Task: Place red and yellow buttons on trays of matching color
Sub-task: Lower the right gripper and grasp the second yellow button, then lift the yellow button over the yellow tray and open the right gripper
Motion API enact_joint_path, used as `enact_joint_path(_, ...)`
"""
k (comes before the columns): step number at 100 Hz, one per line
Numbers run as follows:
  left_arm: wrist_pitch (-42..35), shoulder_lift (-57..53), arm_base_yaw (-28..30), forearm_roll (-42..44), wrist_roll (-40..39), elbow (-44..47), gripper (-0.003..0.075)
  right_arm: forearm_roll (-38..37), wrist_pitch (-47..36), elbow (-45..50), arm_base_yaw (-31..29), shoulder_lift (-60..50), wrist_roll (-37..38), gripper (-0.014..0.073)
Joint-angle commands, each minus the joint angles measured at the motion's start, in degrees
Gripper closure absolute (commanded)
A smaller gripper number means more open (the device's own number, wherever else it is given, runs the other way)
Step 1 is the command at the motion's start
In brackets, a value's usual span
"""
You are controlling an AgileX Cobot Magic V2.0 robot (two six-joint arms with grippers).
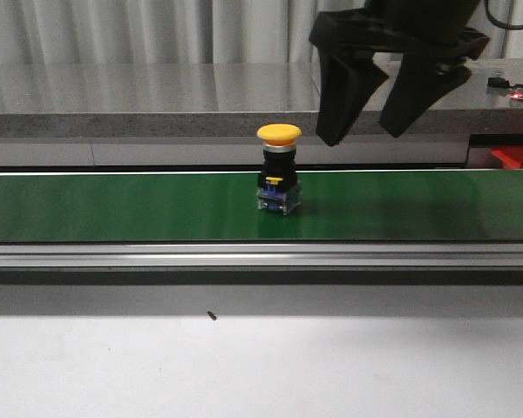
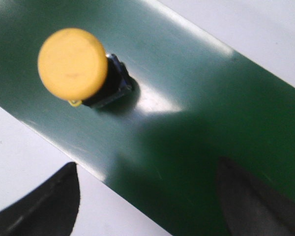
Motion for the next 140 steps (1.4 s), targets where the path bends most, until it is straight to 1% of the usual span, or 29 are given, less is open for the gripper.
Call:
enact_joint_path(1, -4.5, 0.4, -0.3, -1.2, -0.2, -1.5, 0.0741, 0.9, -0.6, -3.7, 1.0, -0.8, -0.6, 0.0022)
enact_joint_path(13, -4.5, 0.4, -0.3, -1.2, -0.2, -1.5, 0.0741, 0.9, -0.6, -5.7, 2.1, 0.8, -0.6, 0.0022)
enact_joint_path(41, -4.5, 0.4, -0.3, -1.2, -0.2, -1.5, 0.0741, 1.0, 0.0, -8.3, 2.3, 4.2, -0.6, 0.0022)
enact_joint_path(64, -4.5, 0.4, -0.3, -1.2, -0.2, -1.5, 0.0741, 0.9, -2.5, -8.3, 2.3, 5.8, -0.6, 0.0027)
enact_joint_path(71, -4.5, 0.4, -0.3, -1.2, -0.2, -1.5, 0.0741, 0.9, -2.5, -8.3, 2.3, 6.3, -0.6, 0.0064)
enact_joint_path(78, -4.5, 0.4, -0.3, -1.2, -0.2, -1.5, 0.0741, 0.9, -2.0, -8.3, 2.2, 6.8, -0.6, 0.0127)
enact_joint_path(95, -4.5, 0.4, -0.3, -1.2, -0.2, -1.5, 0.0741, 0.9, -0.3, -8.3, 2.1, 7.4, -0.6, 0.0342)
enact_joint_path(102, -4.5, 0.4, -0.3, -1.2, -0.2, -1.5, 0.0741, 0.9, 0.6, -9.1, 2.0, 7.3, -0.6, 0.0392)
enact_joint_path(106, -4.5, 0.4, -0.3, -1.2, -0.2, -1.5, 0.0741, 0.8, 1.6, -9.9, 2.0, 7.3, -0.6, 0.0403)
enact_joint_path(126, -4.5, 0.4, -0.3, -1.2, -0.2, -1.5, 0.0741, -0.7, 7.1, -15.1, 1.9, 6.2, -0.6, 0.0403)
enact_joint_path(140, -4.5, 0.4, -0.3, -1.2, -0.2, -1.5, 0.0741, -1.2, 8.9, -15.8, -0.5, 2.9, -0.1, 0.0403)
